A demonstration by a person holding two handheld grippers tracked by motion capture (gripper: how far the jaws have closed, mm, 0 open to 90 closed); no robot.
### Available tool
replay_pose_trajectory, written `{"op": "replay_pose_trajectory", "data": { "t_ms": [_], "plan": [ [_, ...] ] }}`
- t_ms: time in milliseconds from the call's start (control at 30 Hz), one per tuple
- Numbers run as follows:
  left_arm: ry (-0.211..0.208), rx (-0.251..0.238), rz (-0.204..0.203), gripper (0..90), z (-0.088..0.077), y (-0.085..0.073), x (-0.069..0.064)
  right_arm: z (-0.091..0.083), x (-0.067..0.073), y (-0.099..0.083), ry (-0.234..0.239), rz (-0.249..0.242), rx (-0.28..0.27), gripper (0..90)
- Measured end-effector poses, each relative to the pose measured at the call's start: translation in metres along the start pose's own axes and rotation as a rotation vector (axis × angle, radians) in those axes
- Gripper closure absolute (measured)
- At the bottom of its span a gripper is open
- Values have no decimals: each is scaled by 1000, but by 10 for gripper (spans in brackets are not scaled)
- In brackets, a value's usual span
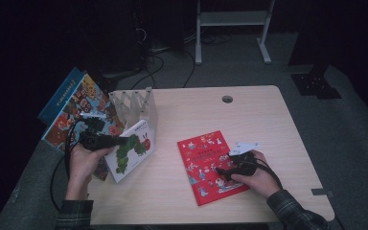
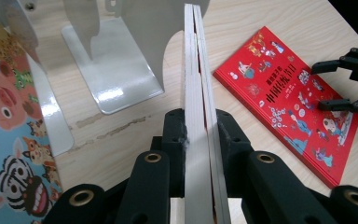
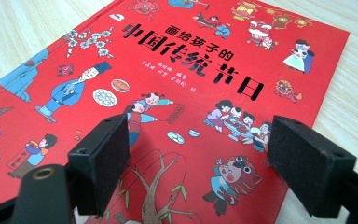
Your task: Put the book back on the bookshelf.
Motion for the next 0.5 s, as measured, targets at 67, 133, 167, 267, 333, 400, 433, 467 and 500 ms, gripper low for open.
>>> {"op": "replay_pose_trajectory", "data": {
  "t_ms": [67,133,167,267,333,400,433,467,500],
  "plan": [
    [4,0,0,764,0,0,1,0,0,0,0,1,-1,198],
    [19,-2,6,764,1,2,3,0,0,0,0,1,-1,198],
    [28,-1,5,764,2,2,4,0,0,0,0,1,-1,198],
    [40,-10,11,764,6,4,7,0,0,0,-1,1,-1,198],
    [43,-17,12,764,10,8,9,0,0,0,-1,2,-1,198],
    [52,-23,17,764,12,11,10,0,0,0,-1,2,-1,198],
    [52,-23,17,764,12,11,10,0,0,0,-1,2,-1,198],
    [51,-27,15,764,14,12,10,0,0,0,-1,2,-1,198],
    [53,-28,15,764,15,14,11,0,0,0,0,2,-1,198]
  ]
}}
Point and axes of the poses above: each handheld gripper's, and its own axes: z roughly forward along the jaws, y roughly out of its top, x roughly to its left, the point moved 5 cm from there along z, roughly forward along the jaws, and after that the axes turned 2 degrees about z, right-handed, at the moved point
